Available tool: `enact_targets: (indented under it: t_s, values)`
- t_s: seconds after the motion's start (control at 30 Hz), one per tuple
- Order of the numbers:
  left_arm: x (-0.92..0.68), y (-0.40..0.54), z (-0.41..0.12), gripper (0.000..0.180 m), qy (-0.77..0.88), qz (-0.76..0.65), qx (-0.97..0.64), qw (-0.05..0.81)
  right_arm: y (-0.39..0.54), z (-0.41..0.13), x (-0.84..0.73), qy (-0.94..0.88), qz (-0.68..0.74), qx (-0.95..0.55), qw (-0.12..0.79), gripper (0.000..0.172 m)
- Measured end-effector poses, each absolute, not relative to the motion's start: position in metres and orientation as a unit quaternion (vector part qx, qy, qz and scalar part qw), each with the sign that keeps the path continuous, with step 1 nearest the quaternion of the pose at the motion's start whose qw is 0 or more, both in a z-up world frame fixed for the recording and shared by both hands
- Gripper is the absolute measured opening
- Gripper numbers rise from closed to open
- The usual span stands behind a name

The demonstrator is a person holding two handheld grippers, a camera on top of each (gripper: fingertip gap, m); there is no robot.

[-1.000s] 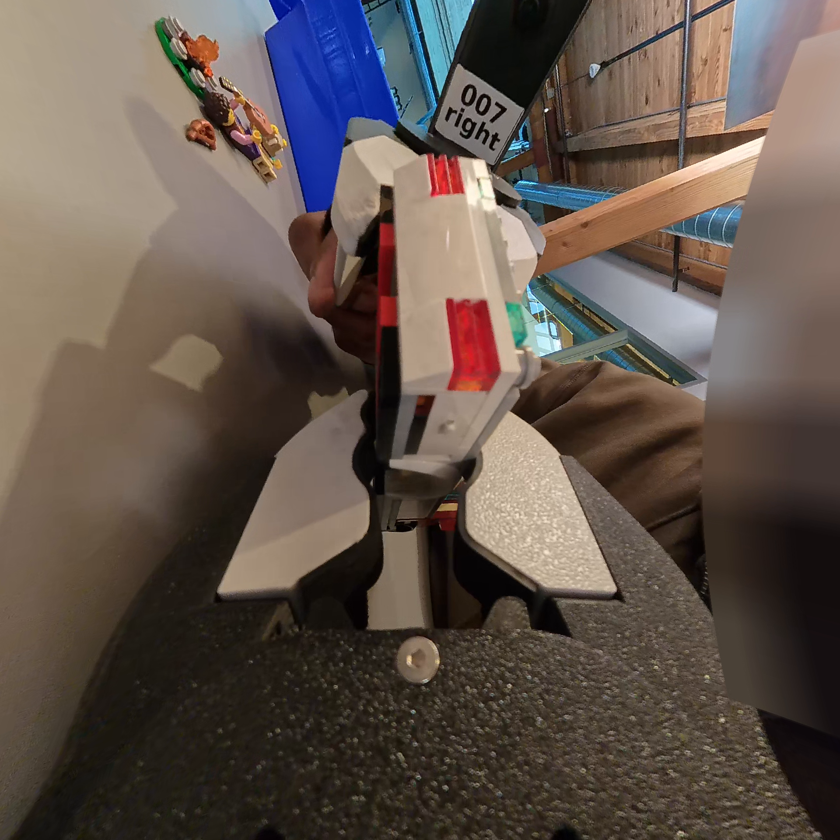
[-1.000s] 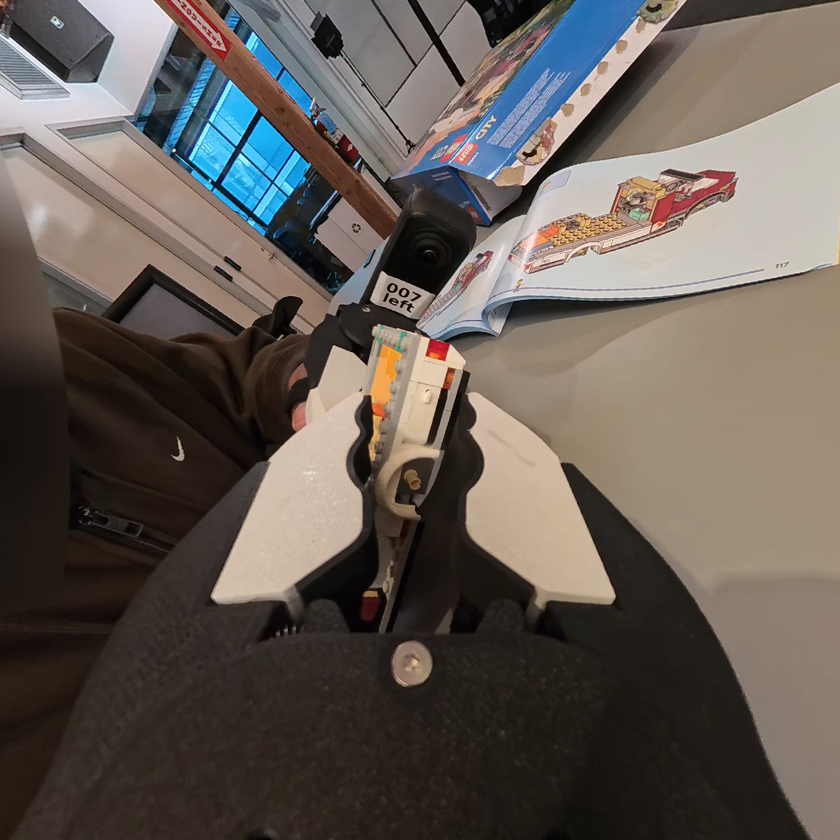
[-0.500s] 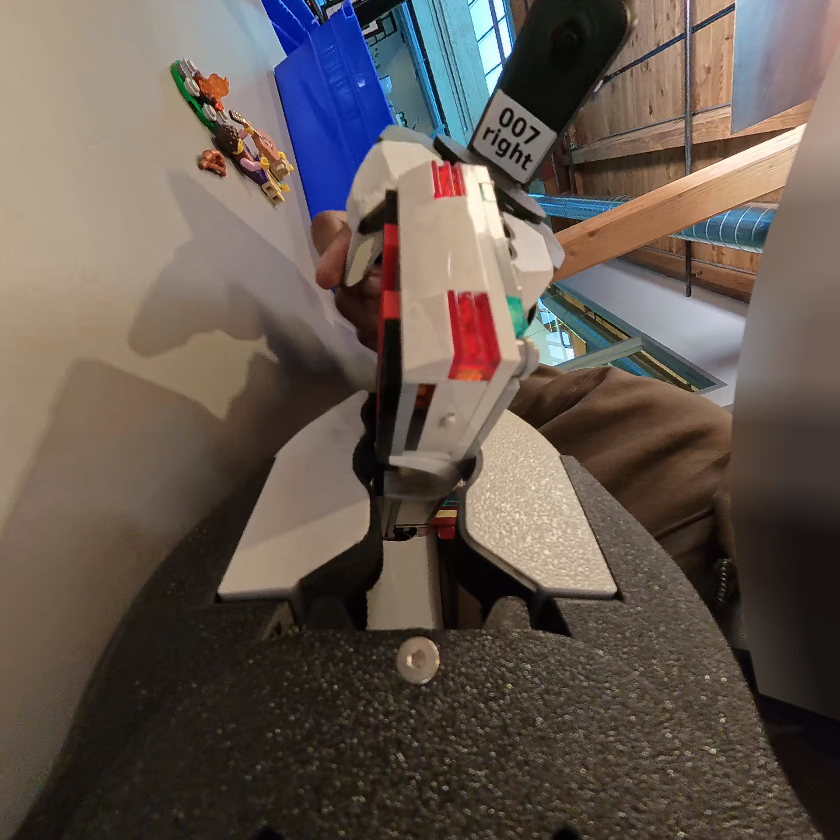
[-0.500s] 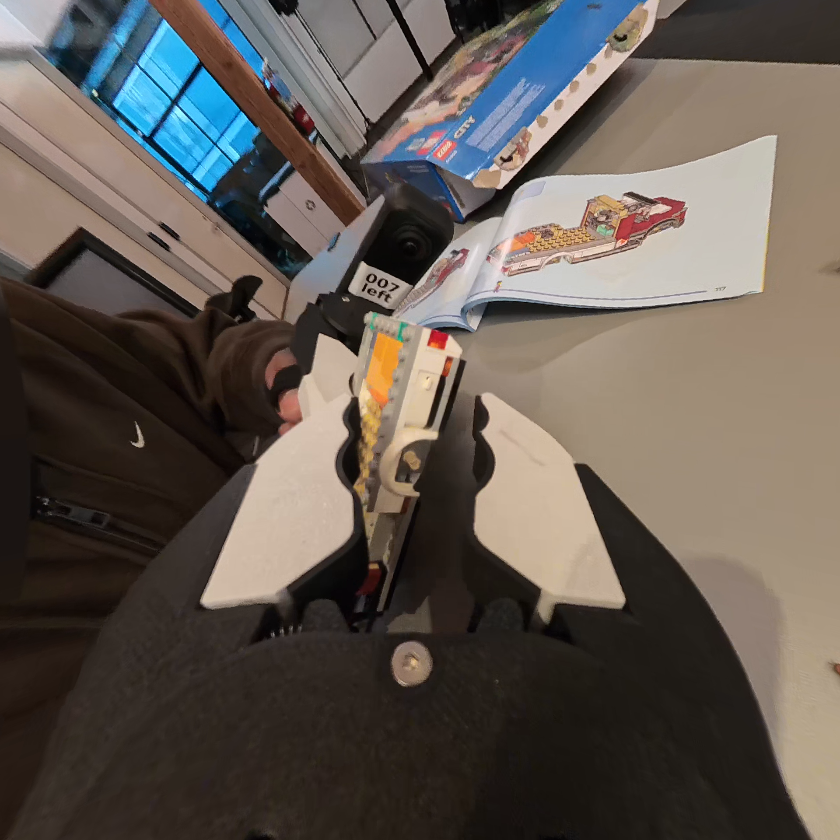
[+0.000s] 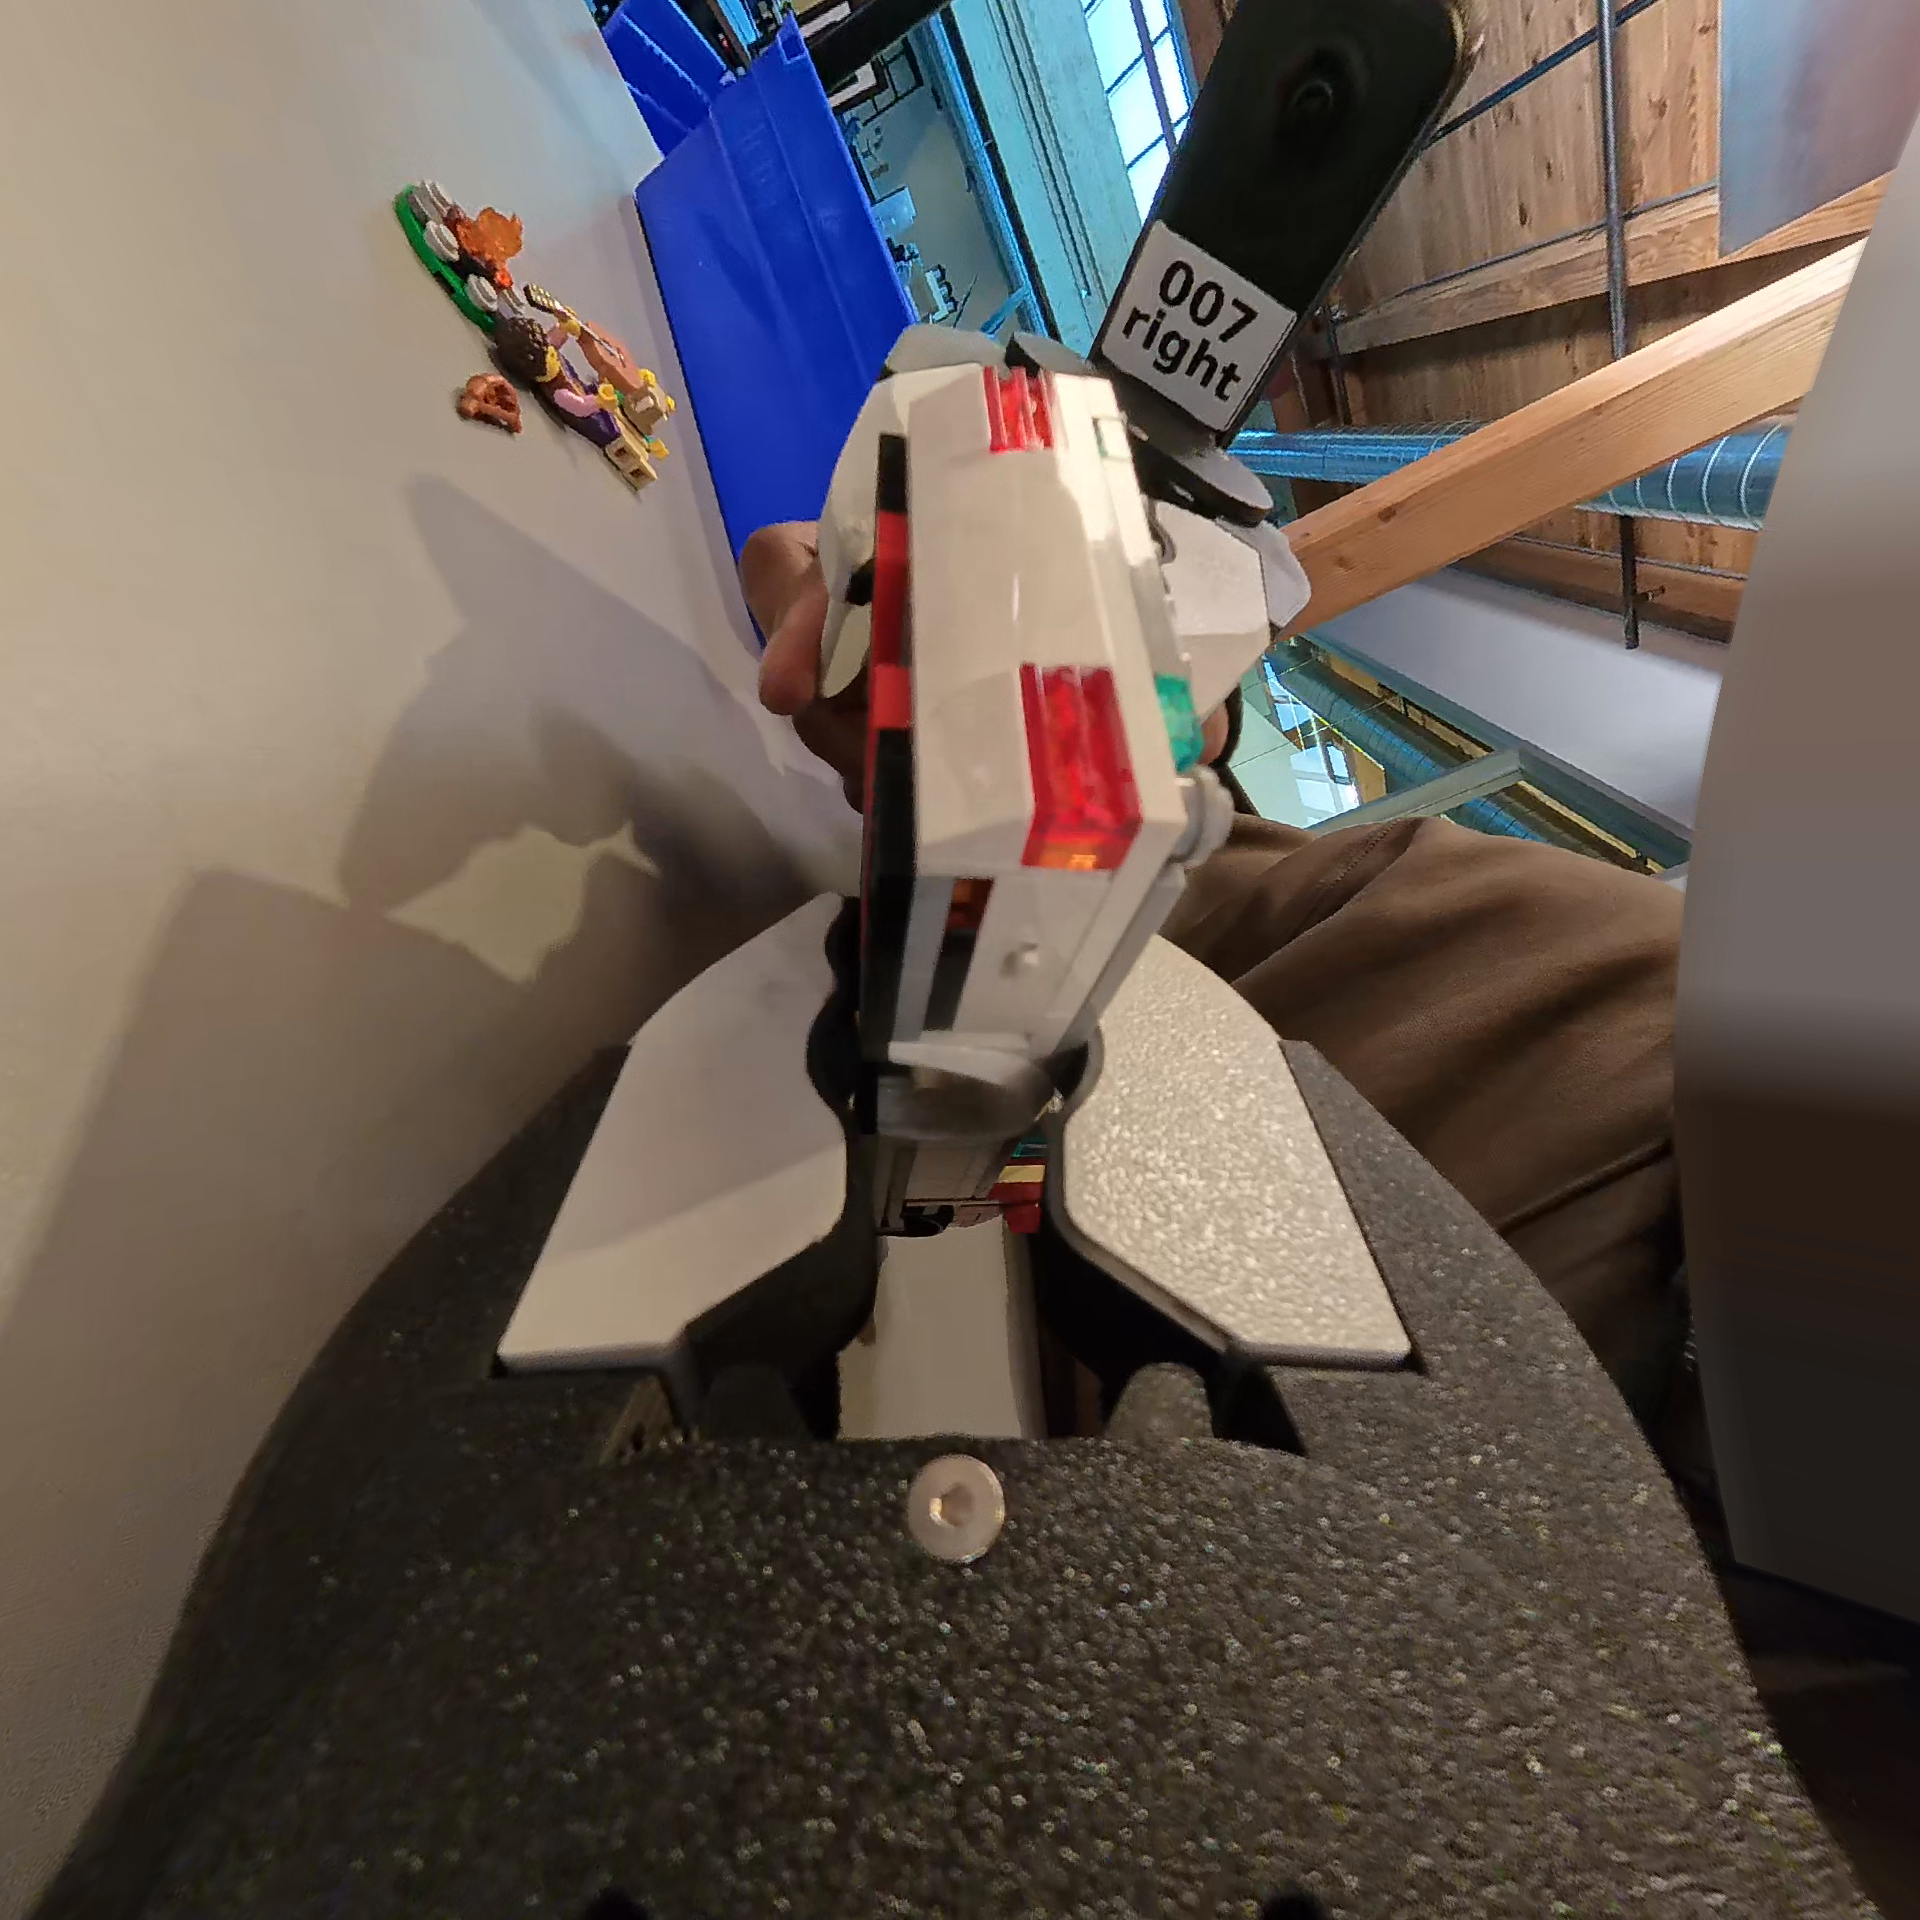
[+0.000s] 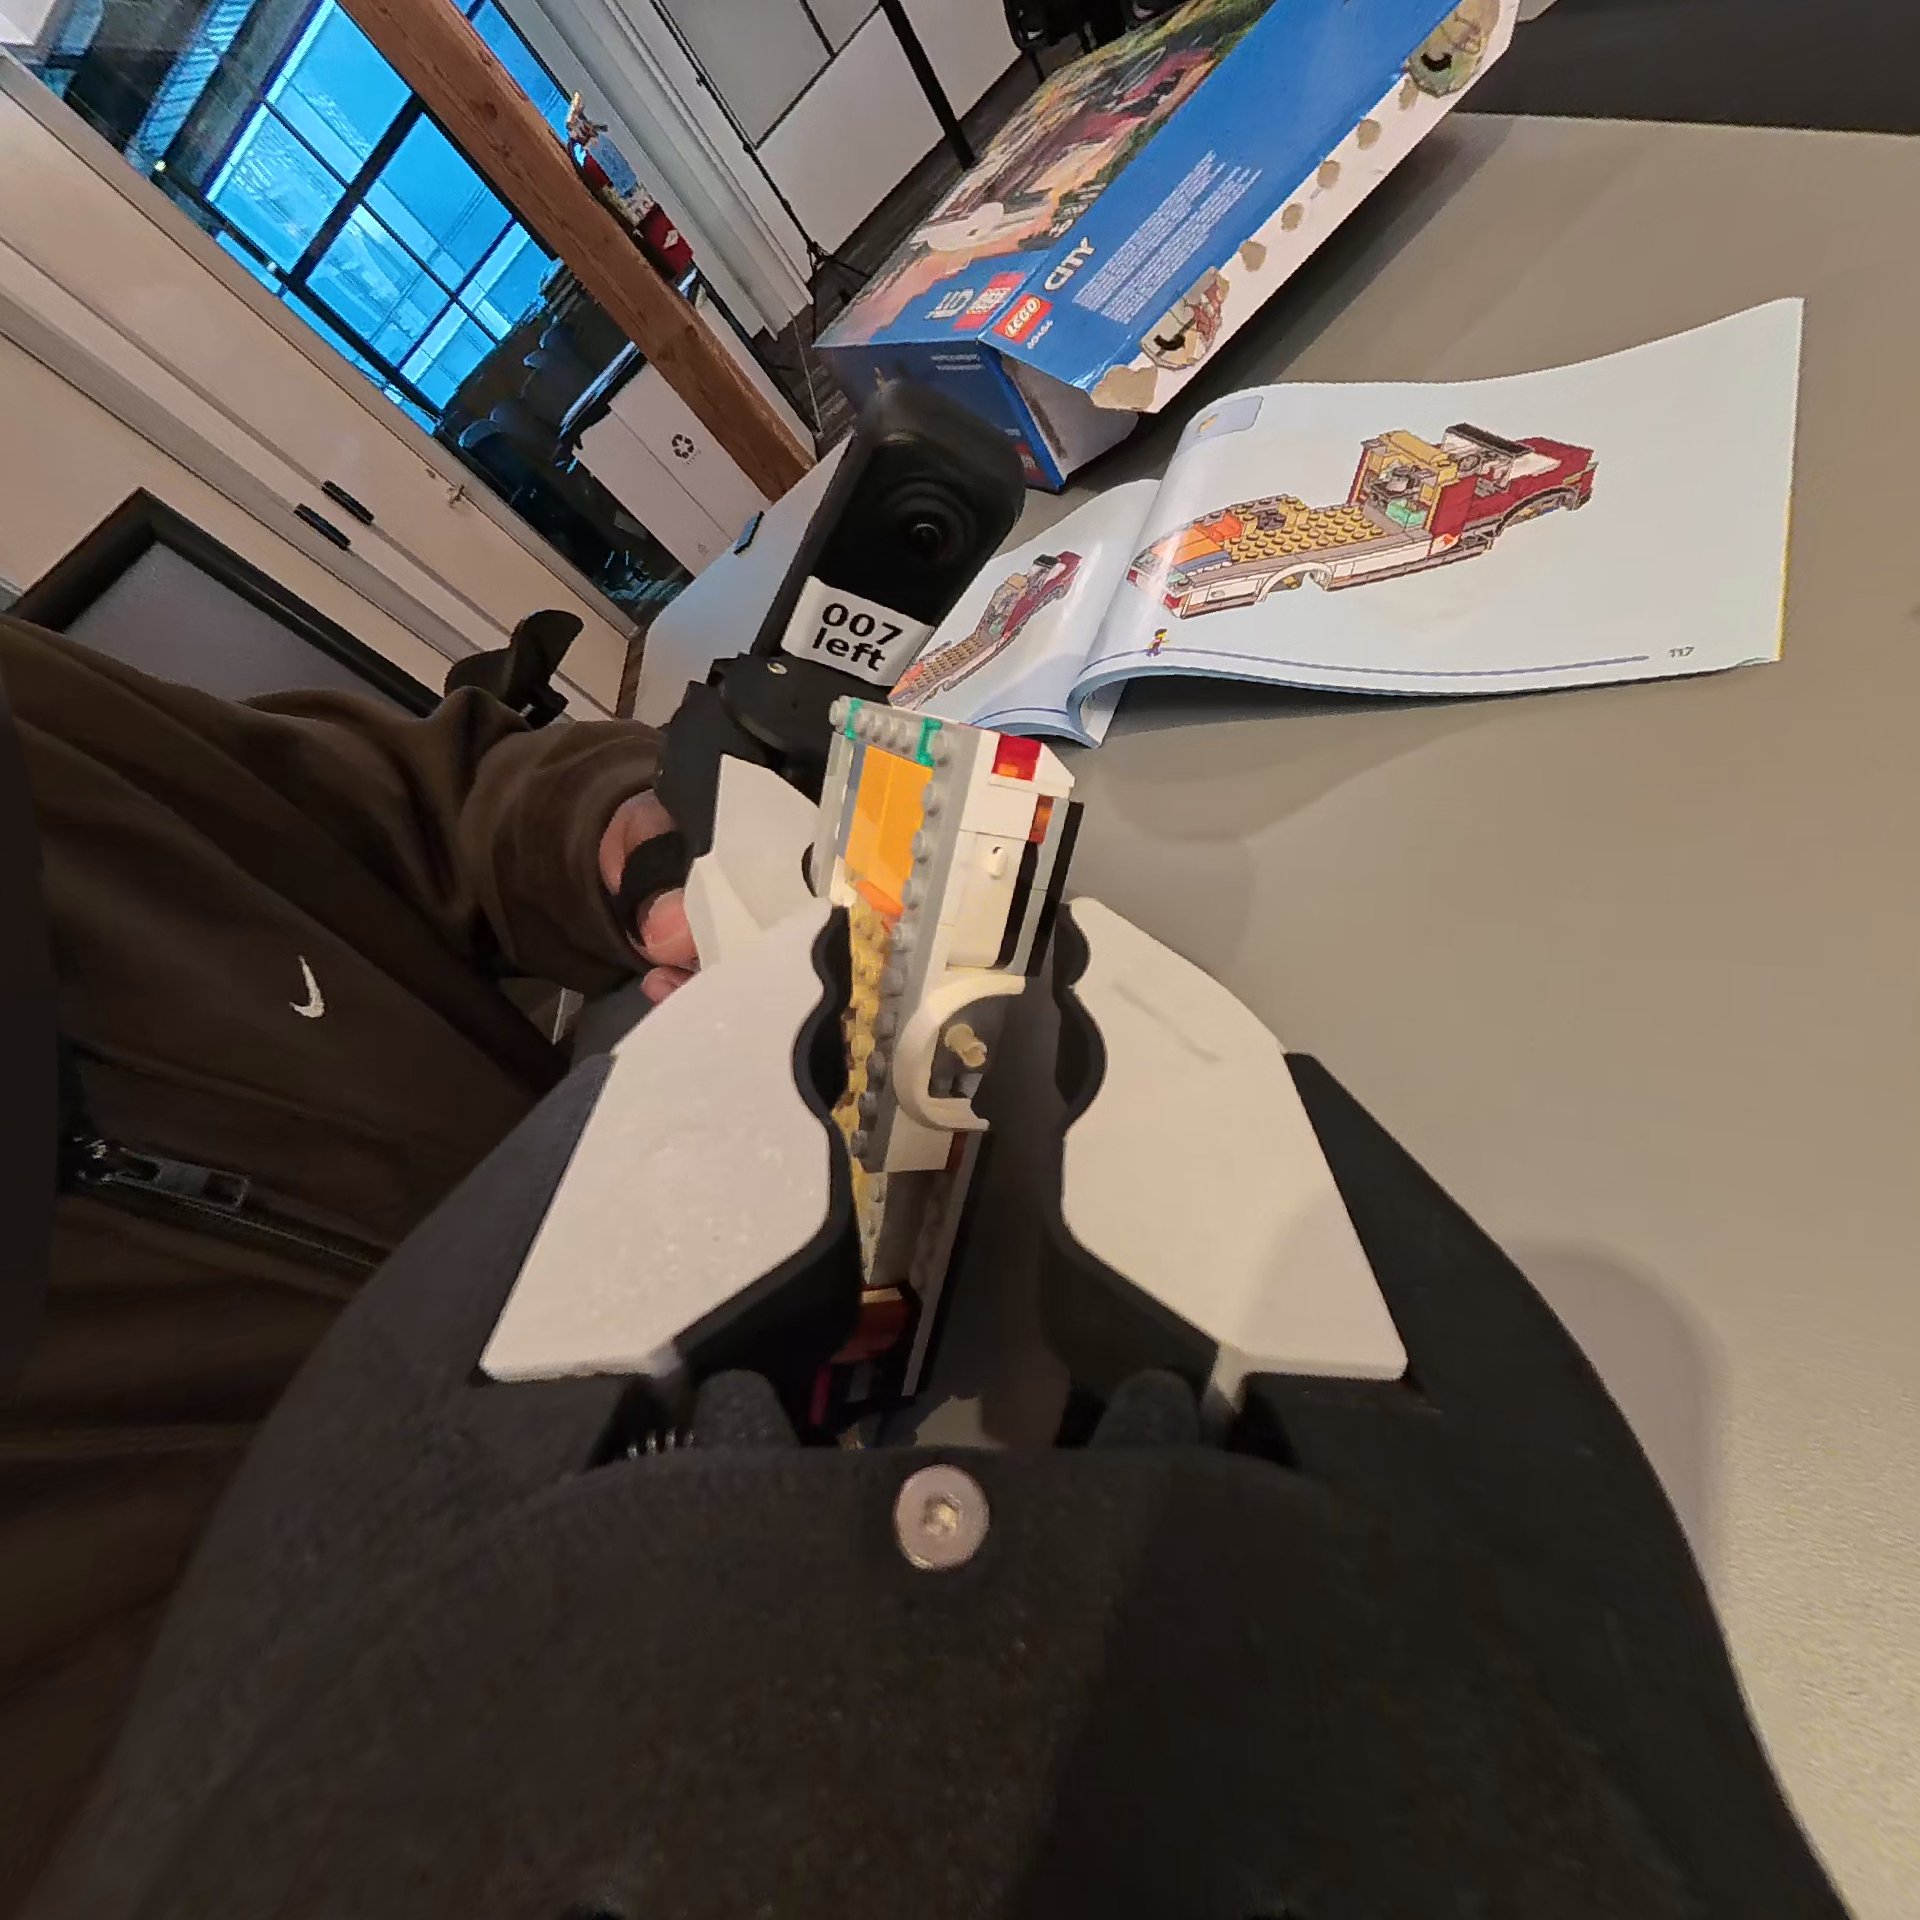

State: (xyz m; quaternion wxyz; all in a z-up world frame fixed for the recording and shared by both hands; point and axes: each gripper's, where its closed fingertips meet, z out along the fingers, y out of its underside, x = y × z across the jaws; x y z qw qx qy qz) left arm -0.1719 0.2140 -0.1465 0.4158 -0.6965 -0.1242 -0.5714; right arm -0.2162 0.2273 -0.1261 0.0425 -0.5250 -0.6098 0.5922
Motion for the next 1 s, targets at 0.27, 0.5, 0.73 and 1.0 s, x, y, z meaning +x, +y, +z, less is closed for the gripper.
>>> enact_targets:
  t_s: [0.27, 0.5, 0.73, 1.0]
  values:
    - [-0.1706, 0.2137, -0.147, 0.033, -0.119, -0.565, -0.701, 0.417, 0.2278, -0.1265, -0.2168, -0.601, 0.599, -0.529, 0.037, 0.034]
    - [-0.171, 0.2138, -0.1476, 0.033, -0.126, -0.568, -0.7, 0.415, 0.2268, -0.1267, -0.2179, -0.596, 0.6, -0.533, 0.035, 0.038]
    - [-0.1695, 0.2133, -0.1478, 0.033, -0.121, -0.565, -0.703, 0.415, 0.2273, -0.127, -0.219, -0.58, 0.613, -0.536, 0.022, 0.034]
    - [-0.1681, 0.2127, -0.1478, 0.032, -0.117, -0.566, -0.704, 0.413, 0.2267, -0.1272, -0.2189, -0.58, 0.616, -0.532, 0.022, 0.033]
